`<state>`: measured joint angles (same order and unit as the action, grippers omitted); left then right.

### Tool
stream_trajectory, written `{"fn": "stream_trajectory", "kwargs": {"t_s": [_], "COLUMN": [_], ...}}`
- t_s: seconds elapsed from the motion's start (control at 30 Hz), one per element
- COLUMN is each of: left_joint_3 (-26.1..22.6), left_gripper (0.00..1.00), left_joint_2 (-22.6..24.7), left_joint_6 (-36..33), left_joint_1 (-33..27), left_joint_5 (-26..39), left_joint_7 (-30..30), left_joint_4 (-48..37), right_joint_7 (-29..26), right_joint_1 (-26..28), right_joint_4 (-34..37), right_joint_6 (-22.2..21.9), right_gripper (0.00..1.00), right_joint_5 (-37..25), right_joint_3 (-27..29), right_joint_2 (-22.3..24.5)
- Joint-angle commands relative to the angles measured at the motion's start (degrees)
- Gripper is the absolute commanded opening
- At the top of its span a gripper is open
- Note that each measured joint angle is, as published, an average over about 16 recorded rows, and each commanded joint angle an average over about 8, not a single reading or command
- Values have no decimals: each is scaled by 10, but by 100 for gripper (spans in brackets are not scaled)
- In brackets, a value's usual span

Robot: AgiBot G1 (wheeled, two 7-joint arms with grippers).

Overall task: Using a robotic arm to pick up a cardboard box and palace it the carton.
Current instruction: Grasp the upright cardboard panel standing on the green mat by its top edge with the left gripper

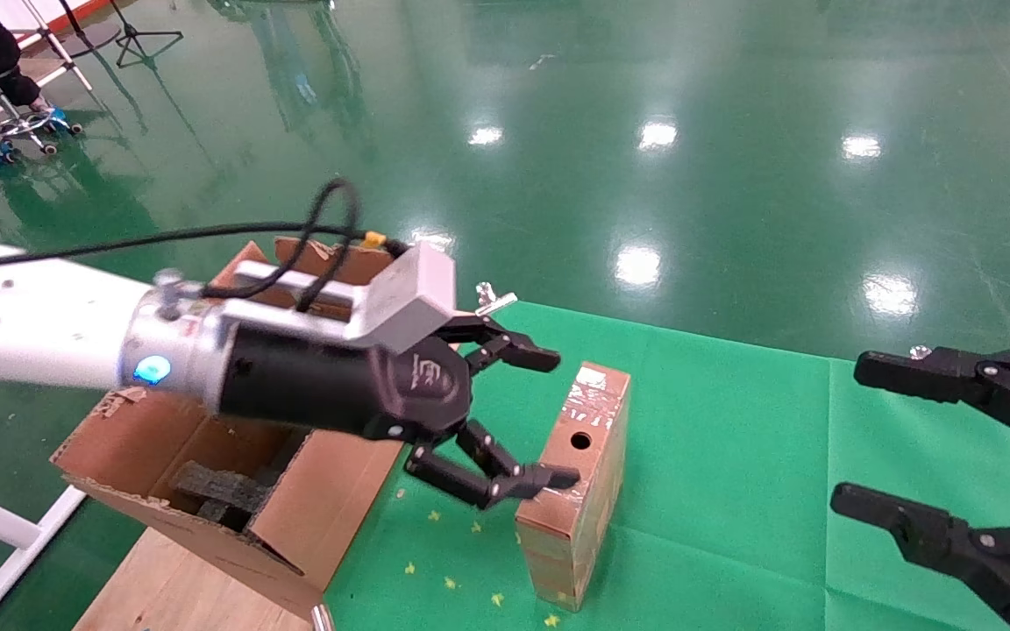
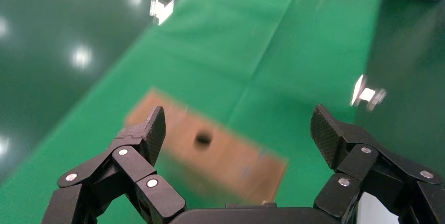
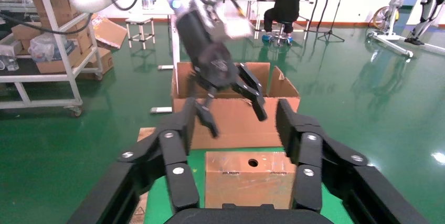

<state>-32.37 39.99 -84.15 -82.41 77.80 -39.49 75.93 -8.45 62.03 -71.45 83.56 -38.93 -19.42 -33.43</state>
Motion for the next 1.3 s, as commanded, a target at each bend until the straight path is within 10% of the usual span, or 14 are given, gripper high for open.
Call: {"fn": "stream_trajectory", "kwargs": {"t_s": [0.03,0.63,1.3], "left_joint_3": [-27,-164,-289], "left_gripper": [100,100,100], "left_joint_2": [12,183,262], "left_joint_6": [5,-65,-54], "left_joint_1": [-27,-212,-226], "left_joint_5": [62,208,216], "left_joint_7": [-60,-402,-485], "left_joint_4": [5,-97,-137], "right_joint_7": [0,0,0], "right_joint_1": [0,0,0], "right_joint_4": [0,0,0], "right_joint_6": [0,0,0], "right_gripper": [0,0,0], "right_joint_5": [0,0,0], "right_joint_3": [0,0,0], "right_joint_2": [0,0,0]}}
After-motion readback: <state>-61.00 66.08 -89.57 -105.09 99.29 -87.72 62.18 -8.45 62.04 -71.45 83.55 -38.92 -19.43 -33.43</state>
